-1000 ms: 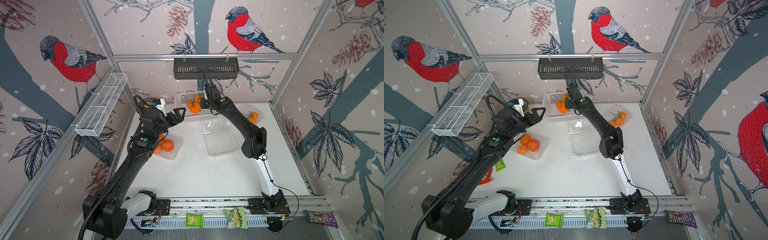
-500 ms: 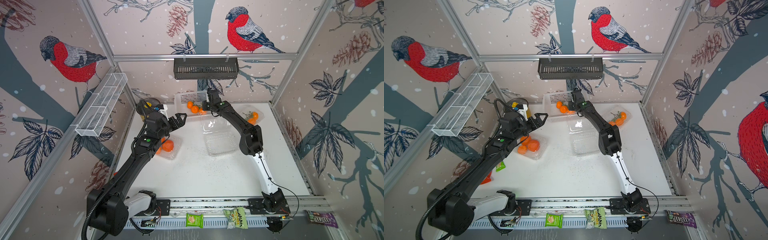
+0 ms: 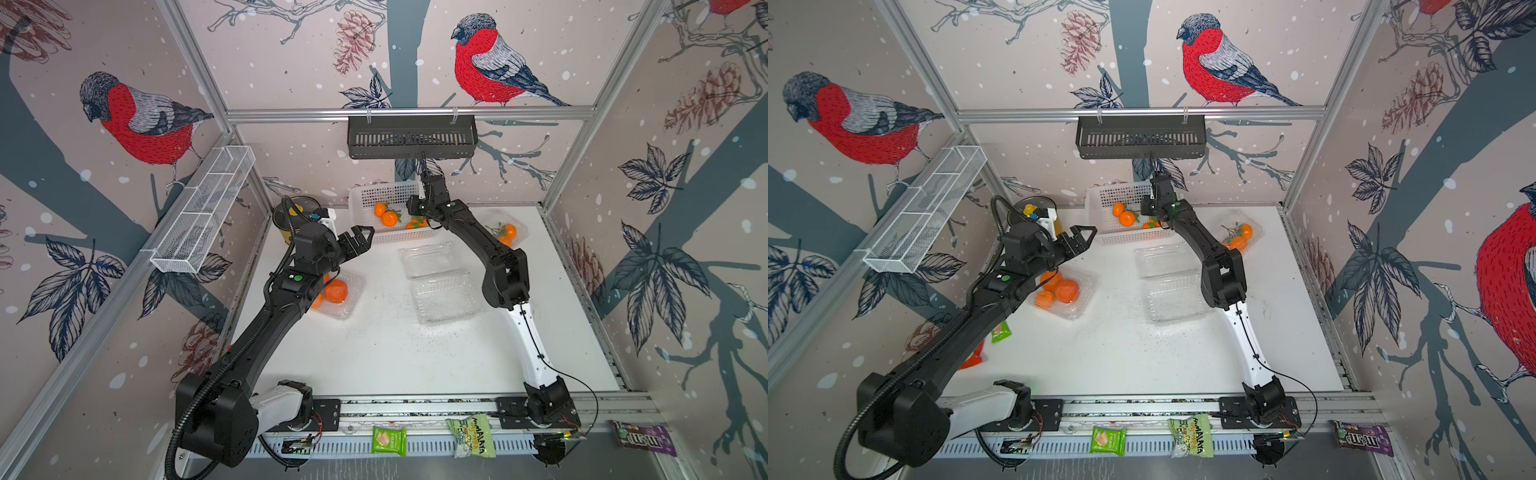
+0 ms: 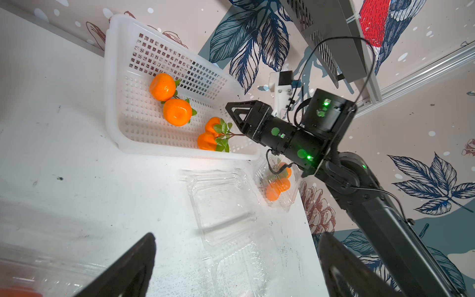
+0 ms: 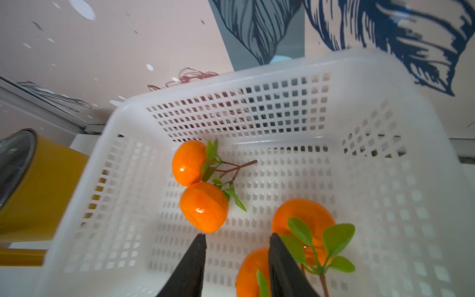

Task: Take oranges out of containers
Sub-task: Place the orange in the basket, then move the packing box to the center of the board.

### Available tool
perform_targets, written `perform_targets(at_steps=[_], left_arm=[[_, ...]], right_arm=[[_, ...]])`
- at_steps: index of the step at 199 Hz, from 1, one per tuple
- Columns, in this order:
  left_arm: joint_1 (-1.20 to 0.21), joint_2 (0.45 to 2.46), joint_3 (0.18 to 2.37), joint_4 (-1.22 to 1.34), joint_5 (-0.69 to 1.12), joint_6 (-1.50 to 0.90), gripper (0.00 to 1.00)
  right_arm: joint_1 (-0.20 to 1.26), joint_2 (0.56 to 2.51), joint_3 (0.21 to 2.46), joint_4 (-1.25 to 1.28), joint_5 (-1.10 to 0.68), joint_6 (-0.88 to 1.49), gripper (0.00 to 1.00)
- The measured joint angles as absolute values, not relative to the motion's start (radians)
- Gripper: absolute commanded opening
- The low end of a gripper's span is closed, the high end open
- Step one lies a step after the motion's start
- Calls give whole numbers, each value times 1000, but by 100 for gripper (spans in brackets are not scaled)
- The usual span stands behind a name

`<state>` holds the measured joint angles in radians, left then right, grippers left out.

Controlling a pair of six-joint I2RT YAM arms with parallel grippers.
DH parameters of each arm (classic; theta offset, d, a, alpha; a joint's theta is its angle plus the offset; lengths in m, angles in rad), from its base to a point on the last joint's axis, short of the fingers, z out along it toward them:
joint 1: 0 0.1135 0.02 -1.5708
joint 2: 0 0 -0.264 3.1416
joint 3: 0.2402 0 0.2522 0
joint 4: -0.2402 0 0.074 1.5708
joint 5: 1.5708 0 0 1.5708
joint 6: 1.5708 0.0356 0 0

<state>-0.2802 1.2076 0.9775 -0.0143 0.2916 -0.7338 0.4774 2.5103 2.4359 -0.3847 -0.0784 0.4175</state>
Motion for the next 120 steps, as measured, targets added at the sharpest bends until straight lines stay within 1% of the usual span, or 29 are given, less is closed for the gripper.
perform_targets(at_steps=[10,17,26,31,33,39,55,65,85,120], left_arm=[[-280,1216,986,-17,294,-734,97],[-280,1224,997,-28,297,-734,97],[-280,1234,1012,-36,307,-734,97],[-281,1238,1019,-36,313,-734,97],[-282,1240,1021,-36,313,-734,97],[-284,1244,1025,-35,314,-734,97],[-301,1259,1029,-37,321,-734,97],[-318,1268,1029,-43,324,-734,97],[-350,1275,1015,-50,336,-734,97],[-374,1282,928,-34,341,-755,97]], right_arm=[[477,2478,2434,-384,-85,417,50],[477,2449,2423,-380,-89,417,54],[477,2411,2398,-372,-93,417,64],[477,2386,2374,-362,-96,416,66],[477,2376,2363,-361,-96,416,69],[477,2342,2323,-351,-96,416,71],[482,2239,2187,-331,-97,415,83],[484,2178,2105,-321,-99,415,88],[488,2034,1905,-307,-95,416,89],[489,1747,1474,-292,-29,423,83]])
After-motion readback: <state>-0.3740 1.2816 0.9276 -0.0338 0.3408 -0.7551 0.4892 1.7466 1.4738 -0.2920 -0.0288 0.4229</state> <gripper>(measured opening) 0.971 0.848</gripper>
